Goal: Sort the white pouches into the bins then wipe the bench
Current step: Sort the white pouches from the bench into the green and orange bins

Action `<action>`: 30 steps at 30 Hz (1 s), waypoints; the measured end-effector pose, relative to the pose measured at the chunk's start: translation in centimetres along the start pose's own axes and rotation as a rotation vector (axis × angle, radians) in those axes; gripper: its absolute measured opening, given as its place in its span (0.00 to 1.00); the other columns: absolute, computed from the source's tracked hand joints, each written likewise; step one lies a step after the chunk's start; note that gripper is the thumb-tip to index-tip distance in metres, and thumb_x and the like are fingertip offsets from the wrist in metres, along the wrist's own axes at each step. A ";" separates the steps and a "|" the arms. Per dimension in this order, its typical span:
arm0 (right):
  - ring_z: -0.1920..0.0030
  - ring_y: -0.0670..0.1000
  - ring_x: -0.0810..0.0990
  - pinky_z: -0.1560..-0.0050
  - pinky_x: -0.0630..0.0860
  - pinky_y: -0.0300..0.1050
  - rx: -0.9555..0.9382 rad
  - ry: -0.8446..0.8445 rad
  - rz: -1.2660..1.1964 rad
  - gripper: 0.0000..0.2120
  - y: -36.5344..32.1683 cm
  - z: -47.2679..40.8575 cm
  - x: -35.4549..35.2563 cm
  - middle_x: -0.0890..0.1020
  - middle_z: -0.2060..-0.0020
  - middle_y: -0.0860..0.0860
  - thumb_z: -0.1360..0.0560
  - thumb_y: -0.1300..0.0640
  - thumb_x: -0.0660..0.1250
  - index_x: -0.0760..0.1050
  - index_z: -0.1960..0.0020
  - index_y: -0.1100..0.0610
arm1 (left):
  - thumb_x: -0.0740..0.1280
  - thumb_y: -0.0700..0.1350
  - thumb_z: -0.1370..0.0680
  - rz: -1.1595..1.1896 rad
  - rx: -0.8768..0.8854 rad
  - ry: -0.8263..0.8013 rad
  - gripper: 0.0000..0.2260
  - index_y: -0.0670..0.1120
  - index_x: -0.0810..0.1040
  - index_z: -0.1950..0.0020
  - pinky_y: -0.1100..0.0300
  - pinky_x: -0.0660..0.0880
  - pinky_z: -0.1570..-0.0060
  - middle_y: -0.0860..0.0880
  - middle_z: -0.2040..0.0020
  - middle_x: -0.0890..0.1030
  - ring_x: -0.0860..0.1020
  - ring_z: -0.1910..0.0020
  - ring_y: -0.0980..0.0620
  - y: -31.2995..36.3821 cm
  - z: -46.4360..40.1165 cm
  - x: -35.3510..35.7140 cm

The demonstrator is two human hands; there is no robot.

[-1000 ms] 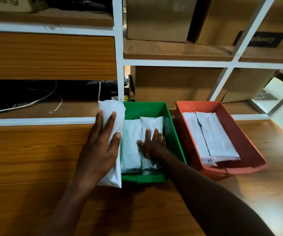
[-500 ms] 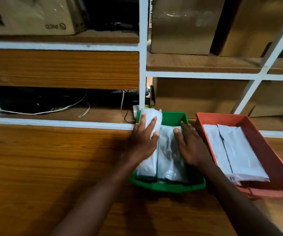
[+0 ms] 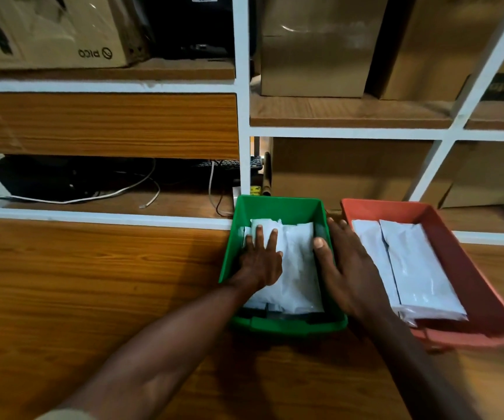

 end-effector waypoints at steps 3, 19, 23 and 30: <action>0.20 0.49 0.57 0.23 0.60 0.56 0.017 -0.005 -0.004 0.34 0.3 0.5 0.2 0.62 0.21 0.49 0.21 0.31 0.45 0.57 0.20 0.46 | 0.49 0.57 0.17 -0.084 -0.005 0.006 0.30 0.51 0.38 0.19 0.37 0.48 0.27 0.43 0.20 0.35 0.41 0.22 0.34 -0.2 0.2 0.5; 0.20 0.50 0.54 0.23 0.61 0.56 0.032 -0.027 0.076 0.35 -0.1 1.7 1.6 0.57 0.19 0.49 0.22 0.30 0.43 0.54 0.19 0.45 | 0.42 0.62 0.19 -0.041 0.128 0.243 0.31 0.52 0.45 0.19 0.42 0.52 0.25 0.42 0.18 0.47 0.48 0.21 0.38 1.5 4.7 -5.1; 0.20 0.50 0.56 0.23 0.61 0.55 0.060 0.051 0.092 0.33 -0.4 2.0 0.1 0.59 0.20 0.48 0.21 0.32 0.45 0.55 0.20 0.45 | 0.44 0.63 0.20 0.153 0.186 0.318 0.31 0.54 0.46 0.19 0.51 0.46 0.23 0.49 0.18 0.46 0.45 0.20 0.46 3.0 8.4 -7.7; 0.20 0.50 0.56 0.23 0.59 0.55 0.202 0.190 0.103 0.33 3.9 2.8 -5.3 0.61 0.20 0.49 0.21 0.31 0.47 0.58 0.21 0.46 | 0.46 0.66 0.21 0.423 0.344 0.402 0.32 0.54 0.52 0.19 0.58 0.48 0.22 0.53 0.19 0.52 0.47 0.20 0.56 9.1 11.2 -7.7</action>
Point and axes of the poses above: each hand's wrist, its own z-axis away from the middle knuckle, its own x-axis out of the palm, y = z × x, the point moved 8 cm from there along -z, towards the middle knuckle
